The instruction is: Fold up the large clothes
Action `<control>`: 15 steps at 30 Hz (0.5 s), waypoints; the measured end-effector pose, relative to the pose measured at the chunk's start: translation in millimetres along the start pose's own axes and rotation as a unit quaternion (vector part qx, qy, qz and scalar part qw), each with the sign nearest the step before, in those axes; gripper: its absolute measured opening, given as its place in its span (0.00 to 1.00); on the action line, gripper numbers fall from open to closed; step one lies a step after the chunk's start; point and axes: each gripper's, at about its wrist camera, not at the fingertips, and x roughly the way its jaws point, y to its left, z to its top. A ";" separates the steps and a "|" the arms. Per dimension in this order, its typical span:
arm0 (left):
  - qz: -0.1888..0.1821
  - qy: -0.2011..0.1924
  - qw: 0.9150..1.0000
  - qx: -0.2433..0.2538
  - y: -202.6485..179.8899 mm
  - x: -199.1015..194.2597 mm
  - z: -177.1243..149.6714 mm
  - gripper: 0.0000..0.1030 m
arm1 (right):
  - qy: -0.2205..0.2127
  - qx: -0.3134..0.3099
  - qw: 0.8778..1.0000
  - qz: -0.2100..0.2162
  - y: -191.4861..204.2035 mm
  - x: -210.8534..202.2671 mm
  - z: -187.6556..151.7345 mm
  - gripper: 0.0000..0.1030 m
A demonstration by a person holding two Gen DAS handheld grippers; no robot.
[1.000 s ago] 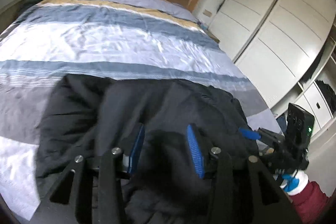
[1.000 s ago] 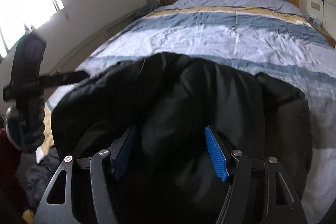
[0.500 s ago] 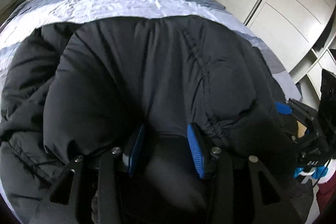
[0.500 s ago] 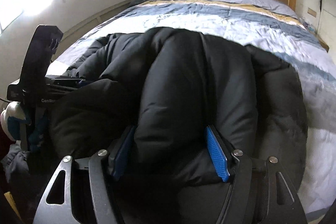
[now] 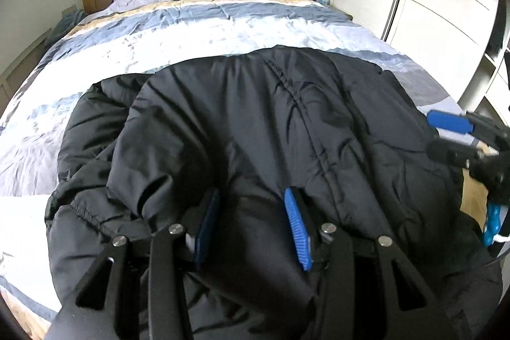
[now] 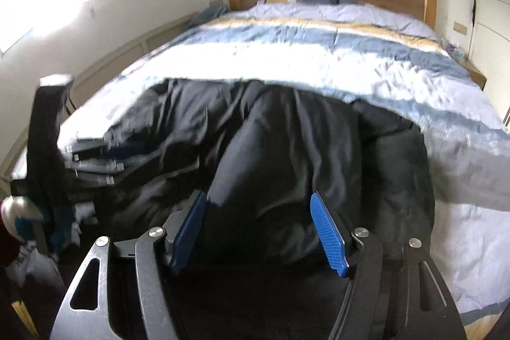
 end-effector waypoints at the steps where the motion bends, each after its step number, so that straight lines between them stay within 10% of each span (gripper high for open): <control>1: 0.001 -0.002 1.000 0.000 0.0 -0.7 -1.5 0.41 | 0.000 -0.001 1.000 0.000 1.5 2.2 0.9 0.65; 15: 0.018 -0.018 1.000 -0.004 -1.8 -16.8 -17.4 0.43 | 0.041 0.036 0.998 -0.008 -4.0 32.5 -20.7 0.66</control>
